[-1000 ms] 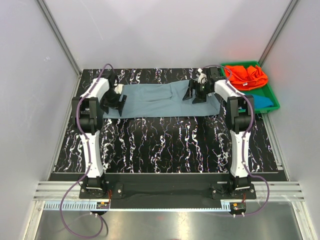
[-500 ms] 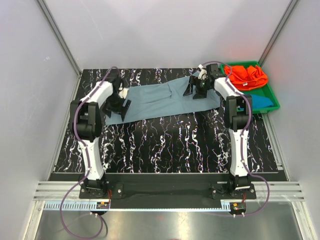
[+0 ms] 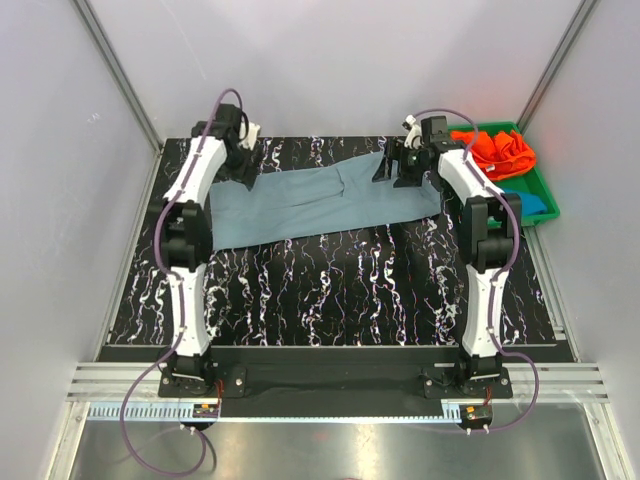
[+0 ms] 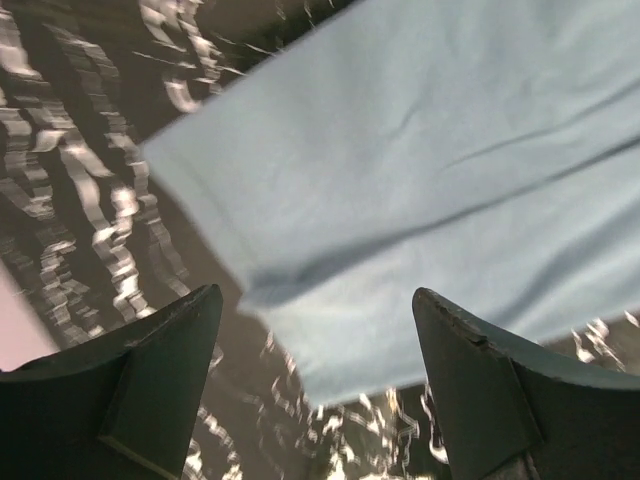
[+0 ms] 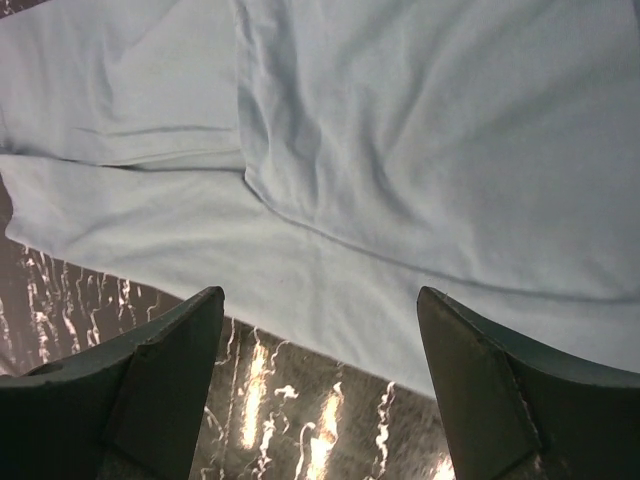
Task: Fold and stack the t-shirts
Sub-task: Fold the tshirt
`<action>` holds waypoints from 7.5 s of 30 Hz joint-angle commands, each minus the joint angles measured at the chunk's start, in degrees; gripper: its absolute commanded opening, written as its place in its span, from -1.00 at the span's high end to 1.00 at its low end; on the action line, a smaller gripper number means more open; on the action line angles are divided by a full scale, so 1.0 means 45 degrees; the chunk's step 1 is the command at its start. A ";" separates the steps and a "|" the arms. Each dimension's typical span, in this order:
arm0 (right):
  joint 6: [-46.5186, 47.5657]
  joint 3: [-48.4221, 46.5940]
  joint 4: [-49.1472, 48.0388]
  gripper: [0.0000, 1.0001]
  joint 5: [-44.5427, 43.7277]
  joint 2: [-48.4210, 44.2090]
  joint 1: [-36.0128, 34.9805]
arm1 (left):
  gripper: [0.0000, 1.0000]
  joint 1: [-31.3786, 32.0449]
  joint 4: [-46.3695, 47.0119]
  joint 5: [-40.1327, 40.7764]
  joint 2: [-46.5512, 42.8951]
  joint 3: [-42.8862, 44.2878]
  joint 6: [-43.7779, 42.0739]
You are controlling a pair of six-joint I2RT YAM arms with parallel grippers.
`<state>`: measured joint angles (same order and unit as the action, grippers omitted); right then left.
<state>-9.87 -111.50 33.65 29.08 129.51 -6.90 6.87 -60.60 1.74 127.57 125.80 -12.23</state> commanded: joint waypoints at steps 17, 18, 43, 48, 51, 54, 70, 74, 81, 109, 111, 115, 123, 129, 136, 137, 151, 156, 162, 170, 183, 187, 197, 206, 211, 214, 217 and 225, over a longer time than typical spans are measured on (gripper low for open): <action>-0.1401 0.1674 -0.0602 -0.72 0.0100 -0.0540 0.0068 | -0.65 -0.0297 -0.0185 0.0044 0.2687 0.0307 0.0257; -0.1439 0.1596 -0.0583 -0.72 0.0042 -0.0249 0.0048 | -0.65 -0.0297 -0.0244 -0.0034 0.2706 0.0249 0.0295; -0.1518 -0.3383 -0.0193 -0.75 -0.0115 0.3738 0.0361 | -0.62 0.0502 -0.1221 -0.2788 -0.0202 -0.6233 0.0589; -0.1713 -0.4204 -0.0485 -0.75 -0.0095 0.4207 0.0341 | -0.62 0.1594 -0.0988 -0.2964 -0.1569 -0.8304 0.0803; -0.1713 -0.4264 -0.0583 -0.75 -0.0037 0.4266 0.0341 | -0.62 0.2142 -0.0734 -0.3159 -0.2272 -0.9456 0.0979; -0.1616 -0.4245 -0.0622 -0.75 -0.0037 0.4266 0.0341 | -0.63 0.2982 -0.0325 -0.3140 -0.3053 -1.0667 0.1155; -0.0619 -0.2294 -0.0290 -0.75 -0.0193 0.0989 0.0341 | -0.62 0.2478 -0.0577 -0.1480 -0.3098 -0.8096 0.0628; -0.0873 -0.0871 -0.0290 -0.75 -0.0134 0.0185 0.0341 | -0.61 0.1853 -0.0518 -0.1499 -0.2334 -0.7331 0.0413; -0.1049 0.0111 -0.0387 -0.75 -0.0270 0.0066 0.0341 | -0.59 0.1110 -0.0498 -0.1929 -0.1240 -0.7037 0.0530; -0.2181 -0.3423 -0.0817 -0.77 0.0197 0.3777 0.0341 | -0.54 0.2279 0.0067 -0.3043 -0.2430 -1.1079 0.1018; -0.2260 -0.3502 -0.0915 -0.77 0.0276 0.3817 0.0302 | -0.55 0.2729 0.0126 -0.2965 -0.2741 -1.1371 0.1018; -0.2280 -0.3833 -0.0935 -0.77 0.0374 0.3914 0.0263 | -0.57 0.3510 0.0224 -0.2847 -0.2997 -1.1607 0.1057; -0.2416 -0.4752 -0.1149 -0.77 0.0413 0.4519 0.0087 | -0.59 0.4858 0.0400 -0.2671 -0.3426 -1.2153 0.1116; -0.2379 -0.4988 -0.1189 -0.77 0.0432 0.4579 -0.0010 | -0.60 0.5484 0.0322 -0.2535 -0.3251 -1.1862 0.1175; 0.0432 -0.2667 -0.0463 -0.73 -0.2395 0.1673 -0.0440 | -0.62 0.5504 0.0341 -0.1735 -0.3542 -1.0574 0.0999; 0.0803 -0.2199 -0.0678 -0.73 -0.2748 0.0837 -0.0556 | -0.62 0.5504 0.0341 -0.1521 -0.3602 -1.0282 0.0999; 0.2545 0.2434 -0.1581 -0.79 -0.2792 -0.2199 -0.1885 | -0.61 0.4900 -0.0010 -0.2298 -0.3681 -0.9206 0.0881; 0.1571 0.2805 -0.1228 -0.79 -0.1758 -0.1769 -0.2412 | -0.60 0.4762 -0.0147 -0.3509 -0.3271 -0.9302 0.0648; 0.0964 0.2807 -0.1286 -0.80 -0.1385 -0.1047 -0.2628 | -0.59 0.4645 0.0185 -0.3765 -0.2705 -0.9693 0.0511; 0.0631 0.1793 -0.1072 -0.84 -0.1307 0.0006 -0.2608 | -0.57 0.4586 0.0322 -0.4388 -0.2079 -0.9985 0.0821; 0.0943 -0.1919 0.0061 -0.86 -0.0876 0.2449 -0.2570 | -0.57 0.5599 0.0478 -0.4644 -0.1611 -0.9831 0.1233; 0.1080 -0.2292 0.0101 -0.86 -0.0974 0.2606 -0.2511 | -0.57 0.6264 0.0458 -0.4663 -0.1435 -0.9440 0.1331; 0.1255 -0.1845 -0.0172 -0.89 -0.1635 0.2100 -0.2374 | -0.57 0.6929 0.0458 -0.4215 -0.1354 -0.8795 0.1331; 0.1607 0.0284 -0.1947 -0.93 -0.3395 -0.1393 -0.2257 | -0.68 0.6813 0.0575 -0.2595 -0.3482 -0.7294 0.0648; 0.2152 0.1923 -0.2166 -0.96 -0.3865 -0.4305 -0.2257 | -0.87 0.6423 0.0225 -0.1949 -0.5101 -0.6978 0.0335; 0.2134 0.2956 -0.1347 -0.96 -0.3032 -0.5652 -0.2257 | -0.98 0.5584 0.0050 -0.2511 -0.6292 -0.7971 0.0335; 0.1648 0.5260 -0.0196 -0.93 -0.0708 -0.7273 -0.2257 | -0.98 0.3715 -0.0283 -0.4289 -0.7425 -0.9377 0.0627; -0.3109 1.3204 0.0044 -0.72 0.3120 -1.0749 -0.2198 | -0.69 0.2379 -0.0225 -0.5343 -0.8486 -1.2349 0.1331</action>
<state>-12.16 -61.49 30.83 33.56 83.94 -16.86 17.12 -61.41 -16.16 90.50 71.81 -7.66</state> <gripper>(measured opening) 0.869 0.864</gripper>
